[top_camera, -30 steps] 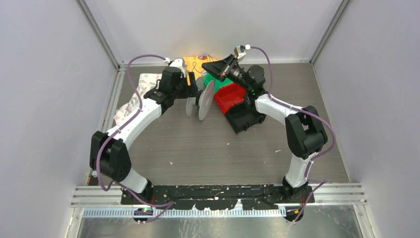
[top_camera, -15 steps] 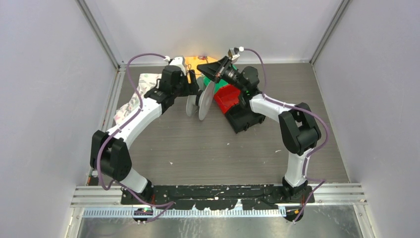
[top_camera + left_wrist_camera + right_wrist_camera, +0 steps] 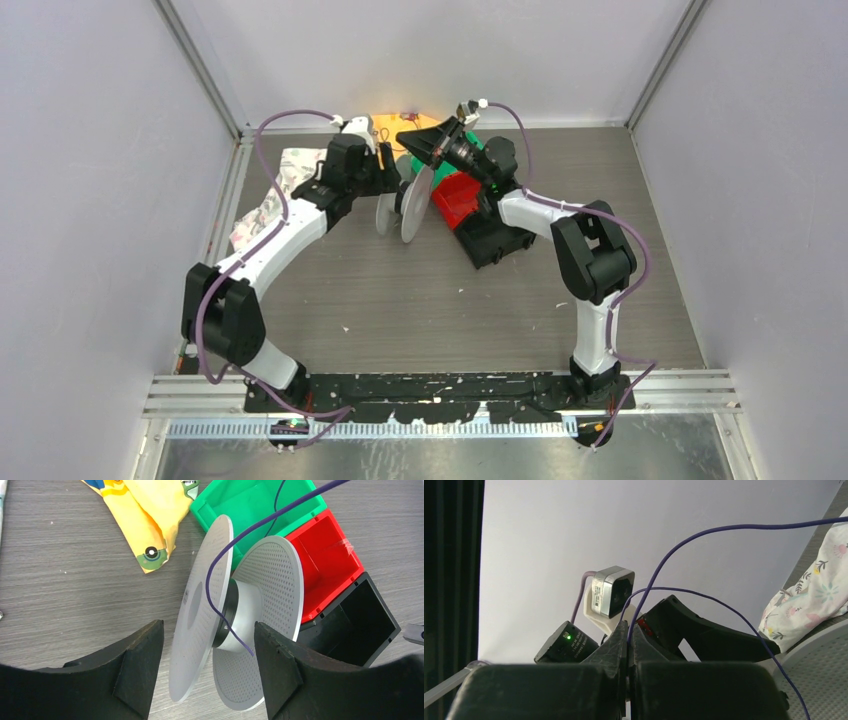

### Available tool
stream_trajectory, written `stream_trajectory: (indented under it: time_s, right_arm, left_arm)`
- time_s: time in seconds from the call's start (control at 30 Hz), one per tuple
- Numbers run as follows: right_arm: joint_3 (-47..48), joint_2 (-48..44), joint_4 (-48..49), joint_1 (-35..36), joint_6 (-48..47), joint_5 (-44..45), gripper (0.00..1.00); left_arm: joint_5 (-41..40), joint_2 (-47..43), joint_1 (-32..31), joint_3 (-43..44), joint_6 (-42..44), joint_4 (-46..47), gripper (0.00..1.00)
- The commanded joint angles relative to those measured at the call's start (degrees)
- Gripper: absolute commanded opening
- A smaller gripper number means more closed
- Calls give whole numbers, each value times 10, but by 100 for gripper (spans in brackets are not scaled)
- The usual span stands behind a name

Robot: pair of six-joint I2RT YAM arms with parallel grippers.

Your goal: Wrap the cables

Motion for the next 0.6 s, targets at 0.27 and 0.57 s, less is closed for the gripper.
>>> stream_trajectory:
  time_s: [0.27,0.57]
  right_arm:
    - [26,-2,51,4,14,5,1]
    - [25,-2,50,3,15,5,1]
  left_arm:
    - [13,21,1,-14,37,46,66]
    - [15,29,0,-19,40,52,62]
